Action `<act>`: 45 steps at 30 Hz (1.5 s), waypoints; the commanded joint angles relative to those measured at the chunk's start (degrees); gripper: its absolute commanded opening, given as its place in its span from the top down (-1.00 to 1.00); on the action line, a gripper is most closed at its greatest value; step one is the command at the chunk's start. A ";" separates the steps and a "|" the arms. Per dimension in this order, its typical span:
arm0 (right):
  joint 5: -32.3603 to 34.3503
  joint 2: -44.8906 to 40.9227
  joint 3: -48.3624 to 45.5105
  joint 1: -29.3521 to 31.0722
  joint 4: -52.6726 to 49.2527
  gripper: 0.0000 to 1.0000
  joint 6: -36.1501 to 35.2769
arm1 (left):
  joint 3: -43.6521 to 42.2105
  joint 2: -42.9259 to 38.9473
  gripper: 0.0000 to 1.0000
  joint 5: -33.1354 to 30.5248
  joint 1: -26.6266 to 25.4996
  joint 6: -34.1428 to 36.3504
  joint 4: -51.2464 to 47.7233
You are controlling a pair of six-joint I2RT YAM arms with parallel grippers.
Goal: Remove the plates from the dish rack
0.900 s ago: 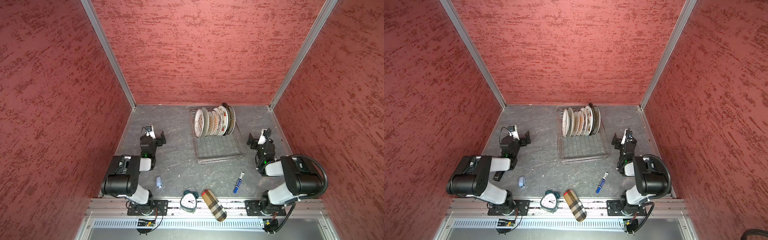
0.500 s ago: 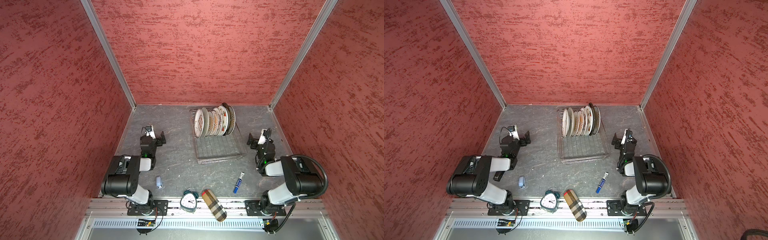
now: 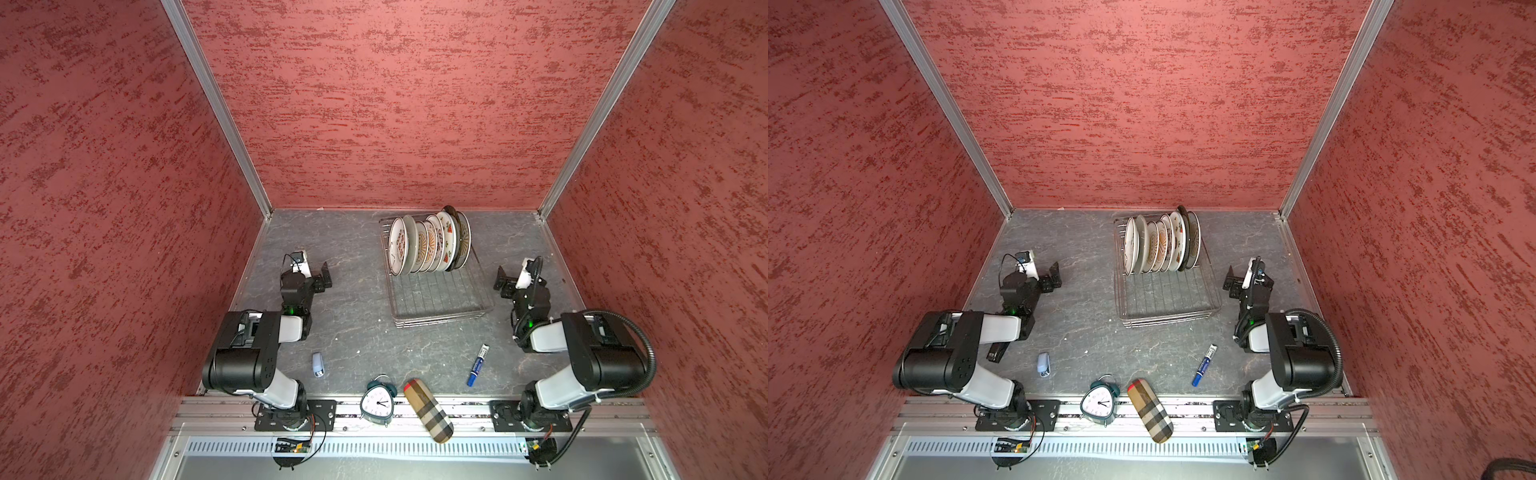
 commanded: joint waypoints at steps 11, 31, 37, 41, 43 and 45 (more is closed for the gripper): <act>-1.28 -0.35 1.07 -0.46 0.99 -0.98 -0.90 | -0.38 -0.03 -0.99 0.49 0.28 0.58 1.38; -2.27 -12.08 1.76 -0.44 -9.04 -0.98 -1.24 | -1.75 -10.41 -0.99 -0.24 0.29 0.29 -4.75; -3.41 -28.13 0.15 -0.45 -14.93 -0.98 6.01 | 0.93 -20.16 -0.99 3.84 0.34 -4.22 -16.56; -3.62 -38.81 0.53 -0.44 -21.73 -0.98 15.31 | -2.64 -26.79 -0.99 4.65 1.04 -16.01 -11.78; -5.65 -42.20 0.86 -0.45 -24.59 -0.98 21.14 | -3.35 -28.97 -0.99 6.18 1.37 -19.75 -10.87; -6.73 -45.53 0.54 -0.45 -27.70 -0.98 26.86 | -3.75 -31.40 -0.99 8.80 2.37 -26.07 -11.82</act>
